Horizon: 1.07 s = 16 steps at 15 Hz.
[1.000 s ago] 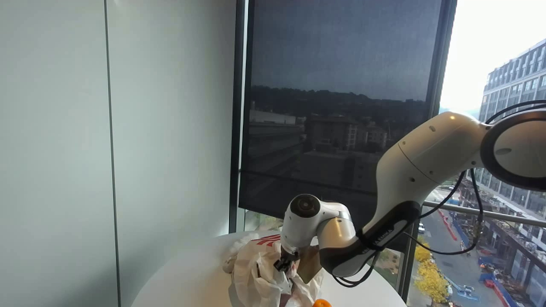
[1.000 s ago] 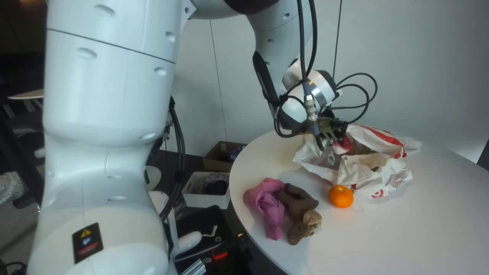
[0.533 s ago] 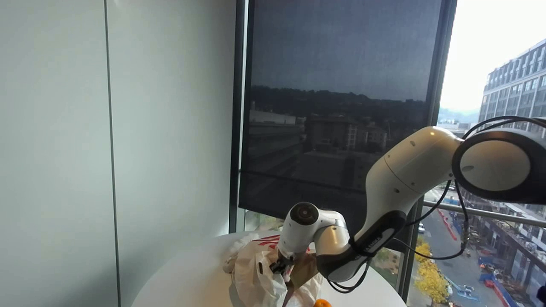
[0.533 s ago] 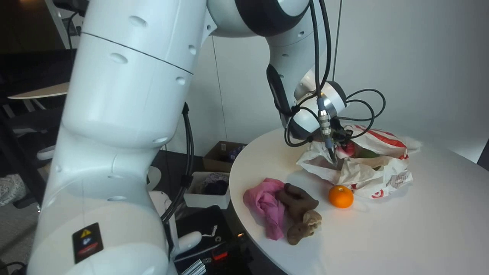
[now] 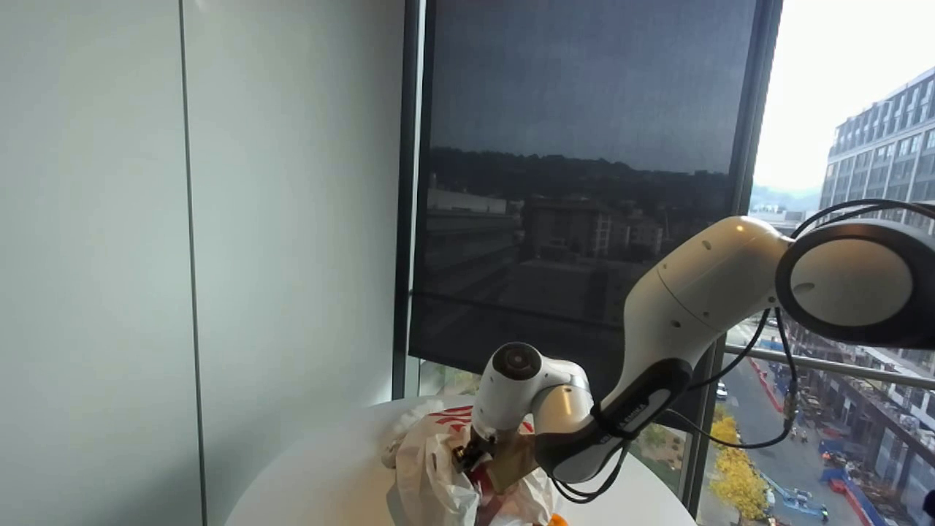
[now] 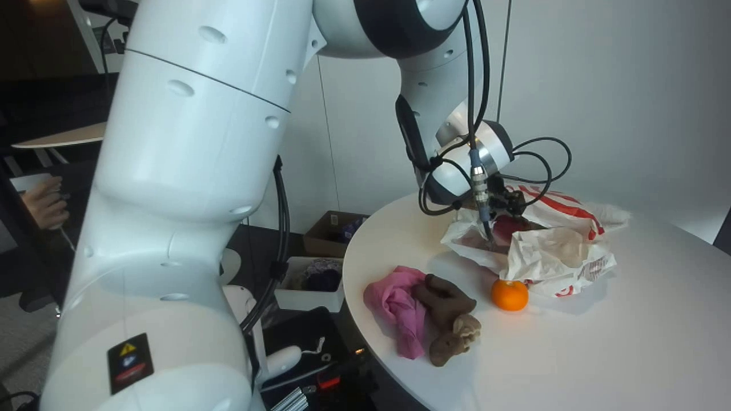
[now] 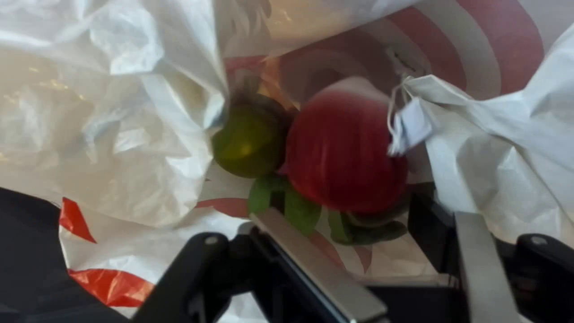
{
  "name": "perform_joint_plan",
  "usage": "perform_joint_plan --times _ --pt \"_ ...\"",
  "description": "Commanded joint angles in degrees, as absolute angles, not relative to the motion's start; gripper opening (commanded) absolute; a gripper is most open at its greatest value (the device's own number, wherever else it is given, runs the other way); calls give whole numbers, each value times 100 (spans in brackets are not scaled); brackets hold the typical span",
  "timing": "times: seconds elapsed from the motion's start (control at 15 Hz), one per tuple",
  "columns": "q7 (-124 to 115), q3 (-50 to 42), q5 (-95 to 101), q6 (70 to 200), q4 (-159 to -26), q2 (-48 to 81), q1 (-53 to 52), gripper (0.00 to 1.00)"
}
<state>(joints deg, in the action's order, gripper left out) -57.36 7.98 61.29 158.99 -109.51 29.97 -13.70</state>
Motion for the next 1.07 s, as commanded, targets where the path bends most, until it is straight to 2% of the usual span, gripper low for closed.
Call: perform_joint_plan --times 0.0,0.2,0.6,0.8,1.0 --pt "-5711 855 6069 15691 -11451 2189 -1348 99" --pt "-5473 940 5754 15334 -11830 1725 -1261 100" --pt "-3580 1172 3084 13420 -12804 567 -1262 100" --pt "-3109 1081 2421 13333 -13035 492 -1273 100" --pt "-2984 945 2557 13821 -13213 774 -1253 100"
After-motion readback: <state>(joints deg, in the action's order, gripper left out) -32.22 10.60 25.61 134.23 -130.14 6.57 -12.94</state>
